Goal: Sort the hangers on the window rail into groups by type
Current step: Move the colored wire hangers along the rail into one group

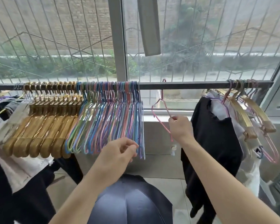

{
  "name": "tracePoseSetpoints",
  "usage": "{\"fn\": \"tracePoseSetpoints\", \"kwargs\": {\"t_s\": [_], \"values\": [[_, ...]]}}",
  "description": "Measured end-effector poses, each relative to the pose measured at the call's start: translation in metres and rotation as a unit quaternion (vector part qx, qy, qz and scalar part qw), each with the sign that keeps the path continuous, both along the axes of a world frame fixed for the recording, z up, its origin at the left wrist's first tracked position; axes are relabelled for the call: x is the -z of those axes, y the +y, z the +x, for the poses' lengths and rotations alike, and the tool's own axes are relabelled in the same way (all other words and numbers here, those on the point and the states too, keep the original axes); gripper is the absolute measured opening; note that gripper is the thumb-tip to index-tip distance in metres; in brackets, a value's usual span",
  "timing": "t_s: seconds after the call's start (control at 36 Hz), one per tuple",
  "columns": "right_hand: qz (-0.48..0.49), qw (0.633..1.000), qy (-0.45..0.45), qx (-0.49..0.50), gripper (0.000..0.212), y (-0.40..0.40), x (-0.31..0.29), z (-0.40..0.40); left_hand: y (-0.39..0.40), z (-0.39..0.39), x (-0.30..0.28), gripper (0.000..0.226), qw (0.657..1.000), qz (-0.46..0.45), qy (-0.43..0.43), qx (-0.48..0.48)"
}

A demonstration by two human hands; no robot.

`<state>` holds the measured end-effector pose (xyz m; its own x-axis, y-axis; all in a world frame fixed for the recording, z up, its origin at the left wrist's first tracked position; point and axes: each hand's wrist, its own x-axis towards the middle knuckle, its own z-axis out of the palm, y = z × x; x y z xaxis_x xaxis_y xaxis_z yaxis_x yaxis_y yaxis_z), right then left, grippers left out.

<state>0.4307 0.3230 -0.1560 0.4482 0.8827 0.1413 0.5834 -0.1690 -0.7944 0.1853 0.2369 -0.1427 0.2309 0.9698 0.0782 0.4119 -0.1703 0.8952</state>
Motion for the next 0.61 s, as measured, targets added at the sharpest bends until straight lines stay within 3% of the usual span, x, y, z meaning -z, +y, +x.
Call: {"fn": "tracePoseSetpoints", "kwargs": {"t_s": [0.11, 0.17, 0.25, 0.39, 0.5, 0.56, 0.61], "values": [[-0.052, 0.998, -0.013, 0.013, 0.039, -0.042, 0.041, 0.023, -0.015, 0.035, 0.037, 0.017, 0.993, -0.075, -0.006, 0.094], [-0.103, 0.994, -0.034, 0.008, 0.031, -0.064, 0.059, 0.034, -0.018, 0.057, 0.071, 0.017, 0.977, -0.136, 0.027, 0.160], [-0.183, 0.981, -0.063, -0.024, 0.026, -0.087, 0.069, 0.048, -0.007, 0.074, 0.123, 0.017, 0.964, -0.202, 0.057, 0.163], [-0.265, 0.947, -0.109, -0.145, 0.021, -0.133, 0.054, 0.074, 0.027, 0.063, 0.197, 0.061, 0.964, -0.222, 0.129, 0.065], [-0.339, 0.896, -0.112, -0.265, 0.019, -0.154, 0.046, 0.081, 0.022, 0.026, 0.233, 0.091, 0.941, -0.269, 0.194, 0.071], [-0.345, 0.882, -0.105, -0.303, 0.021, -0.154, 0.054, 0.079, 0.016, 0.010, 0.246, 0.087, 0.927, -0.291, 0.217, 0.089], [-0.340, 0.882, -0.092, -0.314, 0.021, -0.152, 0.062, 0.077, 0.012, -0.001, 0.250, 0.064, 0.919, -0.311, 0.212, 0.122]]}}
